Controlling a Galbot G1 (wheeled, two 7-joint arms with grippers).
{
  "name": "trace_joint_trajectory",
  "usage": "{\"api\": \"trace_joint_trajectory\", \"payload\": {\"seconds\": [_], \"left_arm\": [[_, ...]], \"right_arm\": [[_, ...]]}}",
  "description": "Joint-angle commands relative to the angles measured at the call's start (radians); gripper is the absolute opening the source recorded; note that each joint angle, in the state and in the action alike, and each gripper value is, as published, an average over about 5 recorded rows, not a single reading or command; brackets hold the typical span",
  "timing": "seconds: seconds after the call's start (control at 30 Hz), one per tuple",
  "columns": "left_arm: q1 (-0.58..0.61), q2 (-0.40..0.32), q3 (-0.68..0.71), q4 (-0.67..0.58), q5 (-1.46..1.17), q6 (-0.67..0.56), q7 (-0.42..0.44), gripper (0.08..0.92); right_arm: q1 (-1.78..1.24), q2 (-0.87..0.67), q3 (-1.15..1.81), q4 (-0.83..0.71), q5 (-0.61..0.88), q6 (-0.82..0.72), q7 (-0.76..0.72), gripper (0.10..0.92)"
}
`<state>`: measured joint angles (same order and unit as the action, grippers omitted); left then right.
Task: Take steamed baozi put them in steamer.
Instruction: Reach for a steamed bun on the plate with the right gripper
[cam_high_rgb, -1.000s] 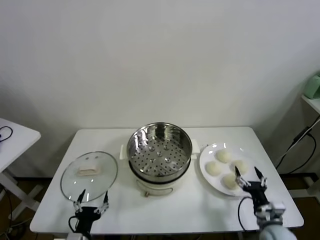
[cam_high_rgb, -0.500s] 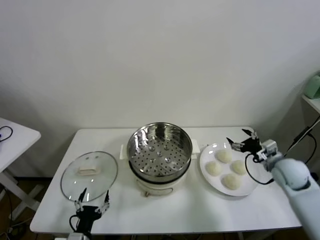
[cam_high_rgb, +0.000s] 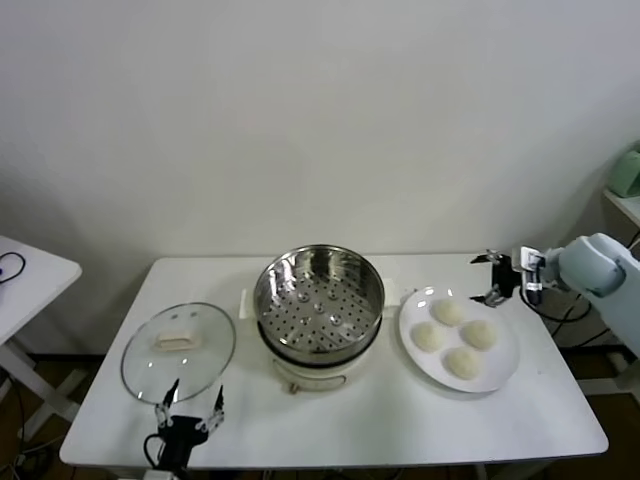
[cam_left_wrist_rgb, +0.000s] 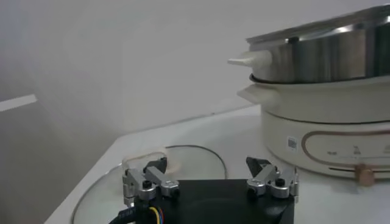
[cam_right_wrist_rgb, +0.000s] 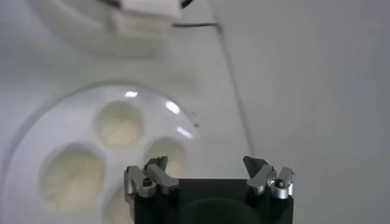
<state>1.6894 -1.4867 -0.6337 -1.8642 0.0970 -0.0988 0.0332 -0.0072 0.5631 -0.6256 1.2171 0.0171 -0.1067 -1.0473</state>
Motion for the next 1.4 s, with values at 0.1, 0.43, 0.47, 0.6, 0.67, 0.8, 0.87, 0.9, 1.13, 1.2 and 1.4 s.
{"api": "trace_joint_trajectory", "payload": {"seconds": [0.1, 0.43, 0.47, 0.6, 0.67, 0.8, 0.87, 0.9, 1.13, 1.2, 1.4], "left_arm": [[0.006, -0.005, -0.004, 0.003, 0.012, -0.002, 0.0, 0.823], [0.007, -0.006, -0.012, 0.014, 0.023, -0.011, 0.0, 0.823], [0.007, -0.006, -0.012, 0.016, 0.024, -0.012, 0.0, 0.823], [0.007, -0.007, -0.014, 0.021, 0.028, -0.014, 0.0, 0.823], [0.006, -0.006, -0.014, 0.024, 0.029, -0.016, 0.0, 0.823], [0.002, -0.006, -0.015, 0.034, 0.035, -0.022, -0.001, 0.823], [0.0, -0.005, -0.015, 0.038, 0.038, -0.025, -0.001, 0.823], [0.0, -0.005, -0.015, 0.04, 0.041, -0.026, -0.001, 0.823], [0.001, -0.001, -0.016, 0.047, 0.046, -0.036, -0.002, 0.823], [0.002, -0.001, -0.016, 0.048, 0.047, -0.038, -0.002, 0.823], [0.005, 0.001, -0.017, 0.045, 0.051, -0.038, -0.001, 0.823]], "right_arm": [[0.338, 0.262, -0.426, -0.397, 0.011, 0.113, -0.215, 0.823], [0.2, 0.457, -0.296, -0.597, -0.11, 0.172, -0.193, 0.823], [0.19, 0.468, -0.285, -0.613, -0.131, 0.178, -0.194, 0.823], [0.161, 0.491, -0.261, -0.649, -0.198, 0.192, -0.2, 0.823], [0.153, 0.495, -0.251, -0.658, -0.22, 0.199, -0.2, 0.823], [0.139, 0.514, -0.212, -0.691, -0.254, 0.213, -0.192, 0.823], [0.133, 0.531, -0.185, -0.717, -0.276, 0.224, -0.178, 0.823], [0.13, 0.54, -0.17, -0.73, -0.288, 0.231, -0.17, 0.823], [0.112, 0.585, -0.089, -0.786, -0.344, 0.266, -0.132, 0.823], [0.108, 0.594, -0.075, -0.799, -0.35, 0.267, -0.129, 0.823], [0.102, 0.592, -0.069, -0.797, -0.354, 0.259, -0.144, 0.823]]}}
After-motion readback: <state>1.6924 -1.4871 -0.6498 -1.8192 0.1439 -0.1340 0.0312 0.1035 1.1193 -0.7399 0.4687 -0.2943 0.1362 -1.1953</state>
